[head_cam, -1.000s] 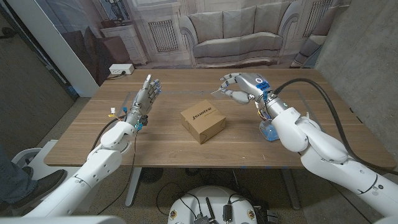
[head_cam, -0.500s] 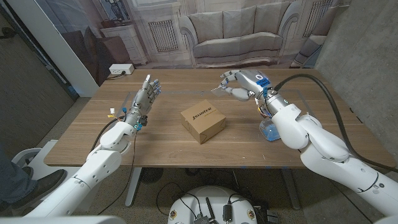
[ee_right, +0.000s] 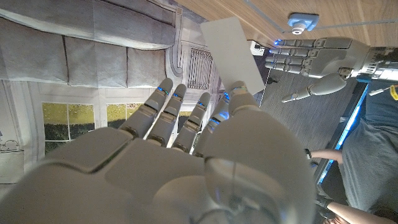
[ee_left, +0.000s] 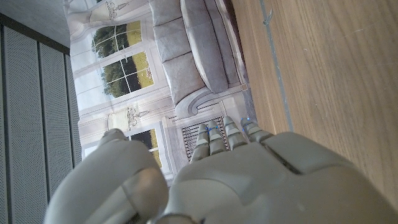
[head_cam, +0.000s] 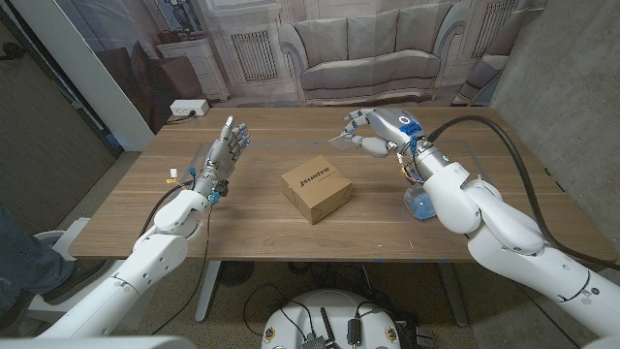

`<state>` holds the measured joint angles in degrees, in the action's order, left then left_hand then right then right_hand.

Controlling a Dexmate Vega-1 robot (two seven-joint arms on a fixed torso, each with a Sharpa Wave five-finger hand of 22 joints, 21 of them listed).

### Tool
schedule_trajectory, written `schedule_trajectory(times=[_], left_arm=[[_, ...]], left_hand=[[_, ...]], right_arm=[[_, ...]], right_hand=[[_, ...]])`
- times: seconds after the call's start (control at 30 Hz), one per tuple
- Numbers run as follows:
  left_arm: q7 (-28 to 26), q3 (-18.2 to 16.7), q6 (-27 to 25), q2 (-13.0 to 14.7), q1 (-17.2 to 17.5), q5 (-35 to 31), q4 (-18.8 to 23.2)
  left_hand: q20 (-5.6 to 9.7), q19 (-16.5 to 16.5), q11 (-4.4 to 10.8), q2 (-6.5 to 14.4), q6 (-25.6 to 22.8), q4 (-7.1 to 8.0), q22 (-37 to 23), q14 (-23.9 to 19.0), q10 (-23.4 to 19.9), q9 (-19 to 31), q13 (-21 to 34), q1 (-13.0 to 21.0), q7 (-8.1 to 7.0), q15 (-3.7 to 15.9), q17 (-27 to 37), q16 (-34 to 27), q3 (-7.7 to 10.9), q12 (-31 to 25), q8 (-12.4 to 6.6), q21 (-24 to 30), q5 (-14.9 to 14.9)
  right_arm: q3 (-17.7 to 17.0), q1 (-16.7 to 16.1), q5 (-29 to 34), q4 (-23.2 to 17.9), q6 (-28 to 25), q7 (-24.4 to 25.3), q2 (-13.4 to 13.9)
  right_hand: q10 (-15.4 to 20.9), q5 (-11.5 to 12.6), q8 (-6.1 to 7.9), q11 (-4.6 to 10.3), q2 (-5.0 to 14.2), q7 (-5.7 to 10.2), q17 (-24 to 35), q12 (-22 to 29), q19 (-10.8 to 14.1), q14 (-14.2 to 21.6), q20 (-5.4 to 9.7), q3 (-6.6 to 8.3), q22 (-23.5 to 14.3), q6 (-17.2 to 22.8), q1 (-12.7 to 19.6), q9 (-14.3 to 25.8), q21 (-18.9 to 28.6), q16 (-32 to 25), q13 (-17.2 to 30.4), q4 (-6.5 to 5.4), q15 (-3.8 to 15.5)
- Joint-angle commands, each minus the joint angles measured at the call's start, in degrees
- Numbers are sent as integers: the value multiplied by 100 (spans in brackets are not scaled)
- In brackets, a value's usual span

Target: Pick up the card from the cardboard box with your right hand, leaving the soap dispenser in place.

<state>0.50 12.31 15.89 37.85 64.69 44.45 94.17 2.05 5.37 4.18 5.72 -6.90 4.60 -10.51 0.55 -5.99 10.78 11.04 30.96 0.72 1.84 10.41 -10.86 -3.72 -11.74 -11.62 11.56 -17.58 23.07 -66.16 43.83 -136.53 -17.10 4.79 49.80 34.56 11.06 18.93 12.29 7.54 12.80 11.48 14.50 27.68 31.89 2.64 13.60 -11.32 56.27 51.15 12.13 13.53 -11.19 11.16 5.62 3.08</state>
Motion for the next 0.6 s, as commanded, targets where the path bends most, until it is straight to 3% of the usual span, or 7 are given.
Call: schedule_trajectory(times=[0.03,0.23,0.6], left_arm=[[-45,51,-132,50,-51,-56,125],[-71,117,-174,28,-103,-102,156],[-220,159,-92,-89,-103,-187,147]], left_hand=[[291,24,7,17,-28,2,-17,37,-14,16,17,33,-19,36,9,7,-46,-17,-2,33,16],[289,25,7,20,-32,1,-17,35,-16,17,17,38,-19,35,9,7,-49,-18,-4,33,16],[284,28,12,25,-32,-1,-17,37,-19,16,17,47,-22,27,9,8,-54,-18,-3,33,16]], right_arm=[[-86,-131,-74,4,21,103,44],[-164,-159,-129,21,78,158,96],[-226,81,-367,280,374,154,154]], right_hand=[[14,-26,32,1,-5,12,11,-25,2,-17,382,-7,-11,46,10,10,6,2,14,17,740],[16,-26,29,1,-4,12,10,-27,2,-19,383,-6,-11,45,14,10,5,3,14,21,745],[20,-27,25,1,-2,12,10,-29,-2,-24,383,-7,-10,45,13,9,3,5,14,23,743]])
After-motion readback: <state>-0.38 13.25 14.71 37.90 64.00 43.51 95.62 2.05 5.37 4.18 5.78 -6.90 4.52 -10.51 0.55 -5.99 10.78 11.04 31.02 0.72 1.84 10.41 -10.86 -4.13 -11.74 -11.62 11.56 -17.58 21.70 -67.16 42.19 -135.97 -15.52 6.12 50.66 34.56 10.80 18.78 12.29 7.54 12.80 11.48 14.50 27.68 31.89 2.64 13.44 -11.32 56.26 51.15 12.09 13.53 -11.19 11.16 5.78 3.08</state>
